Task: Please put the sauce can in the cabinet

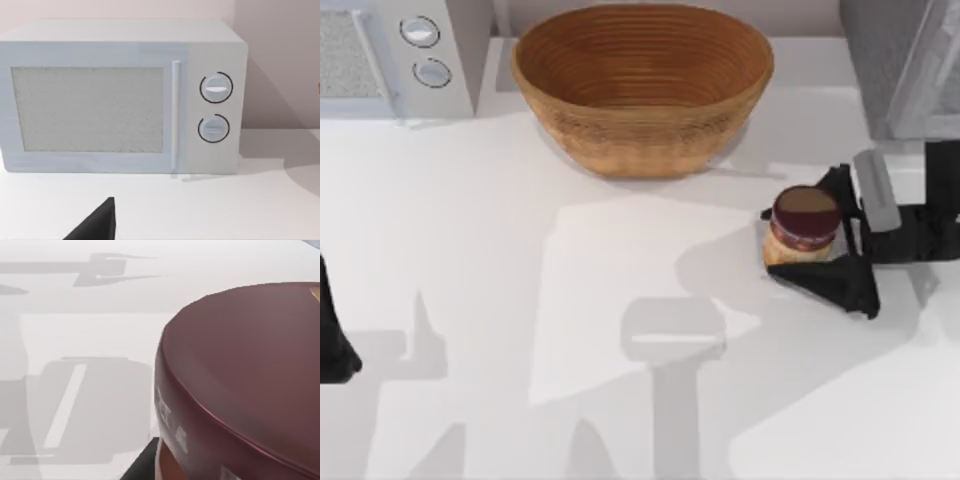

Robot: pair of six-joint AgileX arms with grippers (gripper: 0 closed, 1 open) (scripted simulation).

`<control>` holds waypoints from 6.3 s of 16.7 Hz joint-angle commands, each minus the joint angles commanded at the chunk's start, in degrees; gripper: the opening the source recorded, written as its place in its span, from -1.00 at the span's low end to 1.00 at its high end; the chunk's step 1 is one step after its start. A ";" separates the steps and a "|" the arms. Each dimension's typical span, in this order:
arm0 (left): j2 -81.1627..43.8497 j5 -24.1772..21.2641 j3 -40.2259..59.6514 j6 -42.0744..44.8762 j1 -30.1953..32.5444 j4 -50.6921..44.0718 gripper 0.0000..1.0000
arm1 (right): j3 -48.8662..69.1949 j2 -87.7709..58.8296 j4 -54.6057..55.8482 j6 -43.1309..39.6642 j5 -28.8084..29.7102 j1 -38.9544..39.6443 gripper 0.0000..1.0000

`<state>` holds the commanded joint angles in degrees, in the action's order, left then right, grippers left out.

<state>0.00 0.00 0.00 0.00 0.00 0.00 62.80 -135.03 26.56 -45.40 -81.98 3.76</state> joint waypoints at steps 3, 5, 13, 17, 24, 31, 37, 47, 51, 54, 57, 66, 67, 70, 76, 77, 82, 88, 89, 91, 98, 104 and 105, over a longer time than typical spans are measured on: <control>0.00 0.00 0.00 0.00 0.00 0.00 1.00 | 0.00 0.00 0.00 0.00 0.00 0.00 -0.36; 0.00 0.00 0.00 0.00 0.00 0.00 1.00 | 0.00 0.00 0.00 0.00 0.00 0.00 -0.66; 0.00 0.00 0.00 0.00 0.00 0.00 1.00 | 0.00 0.00 0.00 0.00 0.00 0.00 -1.00; 0.00 0.00 0.00 0.00 0.00 0.00 1.00 | 0.00 0.04 -0.14 0.07 0.00 -0.24 -1.00; 0.00 0.00 0.00 0.00 0.00 0.00 1.00 | 1.93 7.98 -10.47 0.00 0.11 -0.46 -1.00; 0.00 0.00 0.00 0.00 0.00 0.00 1.00 | 4.34 16.56 -21.23 -0.44 -0.31 -0.07 -1.00; 0.00 0.00 0.00 0.00 0.00 0.00 1.00 | 6.11 23.07 -29.93 -0.60 -0.37 -0.22 -1.00; 0.00 0.00 0.00 0.00 0.00 0.00 1.00 | -2.04 34.73 -27.50 6.55 9.06 -2.21 -1.00; 0.00 0.00 0.00 0.00 0.00 0.00 1.00 | -12.64 53.75 -24.78 15.29 23.07 -4.33 -1.00; 0.00 0.00 0.00 0.00 0.00 0.00 1.00 | -22.47 72.49 -23.27 22.63 35.63 -5.25 -1.00; 0.00 0.00 0.00 0.00 0.00 0.00 1.00 | -33.25 92.52 -22.81 29.99 48.75 -5.49 -1.00; 0.00 0.00 0.00 0.00 0.00 0.00 1.00 | -60.36 132.40 -25.94 44.50 79.38 -4.00 -1.00; 0.00 0.00 0.00 0.00 0.00 0.00 1.00 | -61.73 133.88 -26.27 45.02 80.84 -3.87 -1.00; 0.00 0.00 0.00 0.00 0.00 0.00 1.00 | -62.81 135.03 -26.57 45.40 81.98 -3.76 -1.00; 0.00 0.00 0.00 0.00 0.00 0.00 1.00 | -60.95 132.96 -27.49 45.57 81.99 -3.46 -1.00; 0.00 0.00 0.00 0.00 0.00 0.00 1.00 | -59.15 131.16 -28.36 45.67 82.14 -3.10 -1.00; 0.00 0.00 0.00 0.00 0.00 0.00 1.00 | -40.98 115.59 -34.68 46.18 83.91 -0.47 -1.00; 0.00 0.00 0.00 0.00 0.00 0.00 1.00 | -4.51 91.15 -43.49 46.78 86.93 3.76 -1.00; 0.00 0.00 0.00 0.00 0.00 0.00 1.00 | 1.87 87.16 -44.90 46.83 87.43 4.47 -1.00; 0.00 0.00 0.00 0.00 0.00 0.00 1.00 | 13.94 79.57 -47.65 46.91 88.45 5.75 -1.00; 0.00 0.00 0.00 0.00 0.00 0.00 1.00 | 41.29 60.19 -55.09 46.53 92.75 7.26 -1.00; 0.00 0.00 0.00 0.00 0.00 0.00 1.00 | 44.01 57.56 -56.22 46.36 93.57 7.16 -1.00; 0.00 0.00 0.00 0.00 0.00 0.00 1.00 | 43.79 57.69 -56.12 46.48 93.47 7.11 -1.00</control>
<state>0.00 0.00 0.00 0.00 0.00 0.00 106.60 -77.34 -29.55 1.08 11.49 10.88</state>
